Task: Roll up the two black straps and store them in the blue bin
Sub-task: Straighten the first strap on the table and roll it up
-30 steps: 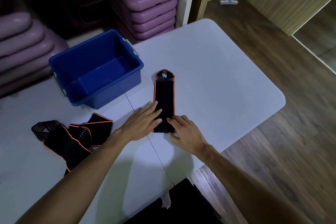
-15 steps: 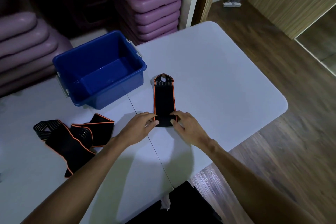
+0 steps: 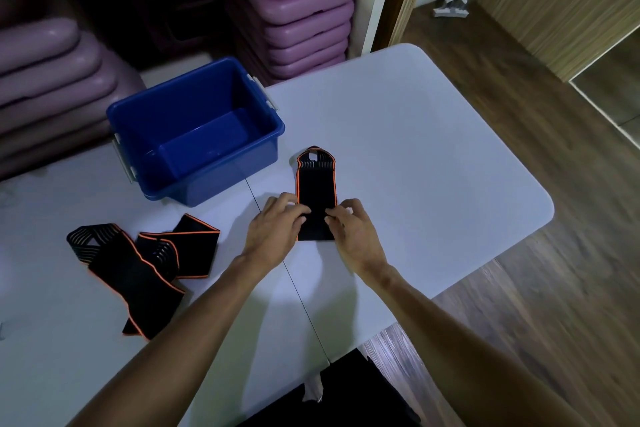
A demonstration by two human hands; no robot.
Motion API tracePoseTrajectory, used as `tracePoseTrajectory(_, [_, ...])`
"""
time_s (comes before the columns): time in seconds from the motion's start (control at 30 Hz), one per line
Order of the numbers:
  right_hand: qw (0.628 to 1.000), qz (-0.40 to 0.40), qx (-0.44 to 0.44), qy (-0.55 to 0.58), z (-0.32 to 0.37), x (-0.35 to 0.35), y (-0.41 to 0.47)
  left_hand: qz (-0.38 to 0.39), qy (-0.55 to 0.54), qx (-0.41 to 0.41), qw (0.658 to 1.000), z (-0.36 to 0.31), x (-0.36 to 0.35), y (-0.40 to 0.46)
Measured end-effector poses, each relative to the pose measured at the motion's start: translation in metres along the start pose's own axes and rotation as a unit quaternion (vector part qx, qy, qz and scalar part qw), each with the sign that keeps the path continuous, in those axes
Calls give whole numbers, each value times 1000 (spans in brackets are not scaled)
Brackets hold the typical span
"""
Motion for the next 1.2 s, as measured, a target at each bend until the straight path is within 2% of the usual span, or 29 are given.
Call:
tracePoseTrajectory(0.13, [976,34,69,-205,-3,-7,-12,27,35,-51,998,-3,-4,0])
tracePoseTrajectory(0.23, [967,52,89,-234,-5,-9,-13,94,46,-102,989,0,-13,-9])
tracePoseTrajectory(0.43, [968,76,133,-199,-9,-3,-10,71,16,-94,993,2,-15,-21])
tracePoseTrajectory(0.53, [975,103,138,-142,-8,4,-10,70,-31,-74,994,3,-12,-29])
tracePoseTrajectory(0.63, [986,132,87,-42,-13,6,-9,86,-69,-21,994,4,-12,-29])
tracePoseTrajectory(0.73, [988,151,40,-6,-18,1,-3,87,-112,9,990,7,-14,-24])
tracePoseTrajectory(0.9, [990,130,-28,49,-18,3,11,62,-108,66,990,14,-15,-8])
tracePoseTrajectory(1.03, [989,100,-62,85,-16,2,17,-7,-139,121,983,19,-6,-7])
tracePoseTrajectory(1.1, [991,54,-50,114,-12,5,15,-46,-128,103,985,12,2,-8])
tracePoseTrajectory(1.2, [999,33,-2,38,-1,4,10,-65,-71,62,993,-1,5,-9])
Point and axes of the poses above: each hand's wrist, its own y-axis towards the middle knuckle, its own x-axis out of the back of the hand, z = x × y, the point moved 7 cm from there along y, towards the middle knuckle, and after that the axes turned 12 degrees about z, right-handed, at the moved point
